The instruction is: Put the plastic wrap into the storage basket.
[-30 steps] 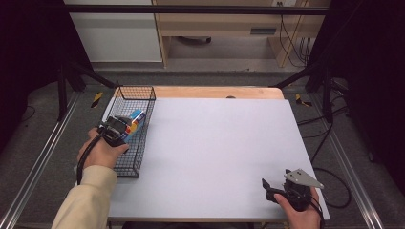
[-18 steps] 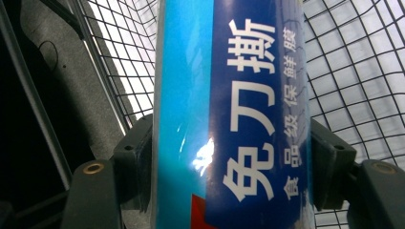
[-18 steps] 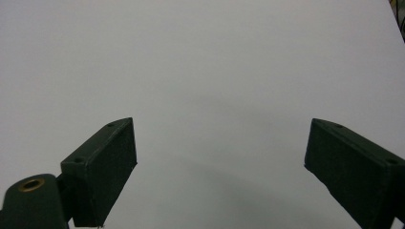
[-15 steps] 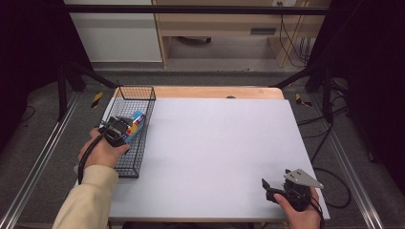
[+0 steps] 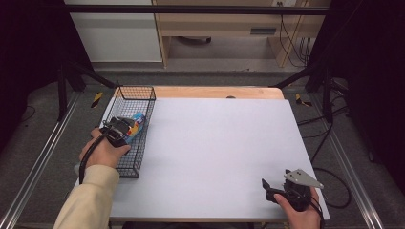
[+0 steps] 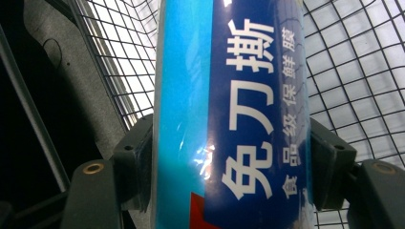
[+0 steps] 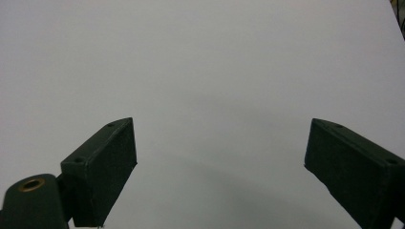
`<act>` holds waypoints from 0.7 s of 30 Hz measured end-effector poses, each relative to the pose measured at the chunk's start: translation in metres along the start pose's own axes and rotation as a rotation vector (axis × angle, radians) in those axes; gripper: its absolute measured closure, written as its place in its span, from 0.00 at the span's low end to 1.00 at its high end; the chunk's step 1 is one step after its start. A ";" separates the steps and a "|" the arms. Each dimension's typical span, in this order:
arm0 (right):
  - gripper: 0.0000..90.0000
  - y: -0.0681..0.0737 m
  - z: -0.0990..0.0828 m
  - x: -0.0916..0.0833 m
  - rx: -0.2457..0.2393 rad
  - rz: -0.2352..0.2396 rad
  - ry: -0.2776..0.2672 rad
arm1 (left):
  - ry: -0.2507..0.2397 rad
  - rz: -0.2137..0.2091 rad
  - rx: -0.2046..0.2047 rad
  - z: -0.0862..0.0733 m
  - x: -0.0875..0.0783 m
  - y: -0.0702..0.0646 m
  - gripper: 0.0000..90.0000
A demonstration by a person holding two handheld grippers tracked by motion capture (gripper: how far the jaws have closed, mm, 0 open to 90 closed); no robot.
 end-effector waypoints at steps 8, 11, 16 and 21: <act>0.12 0.000 0.000 0.000 -0.002 0.001 -0.001 | 0.011 0.012 0.008 0.001 0.001 -0.002 0.35; 0.12 0.000 0.000 0.000 0.000 0.001 -0.001 | 0.012 0.016 0.011 0.001 0.001 -0.002 0.35; 0.12 0.000 0.000 0.001 -0.006 0.006 0.001 | 0.016 0.022 0.020 0.001 0.001 -0.002 0.35; 0.12 0.001 0.000 0.001 -0.006 0.009 0.002 | -0.019 0.030 0.012 0.001 -0.002 -0.003 0.29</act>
Point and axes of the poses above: each handheld gripper's, and its own axes: x roughly forward along the jaws, z roughly out of its top, y roughly to its left, the point moved 2 cm from there along x, roughly forward along the jaws, and after that the axes turned 4 degrees about -x, right-handed, at the moved point
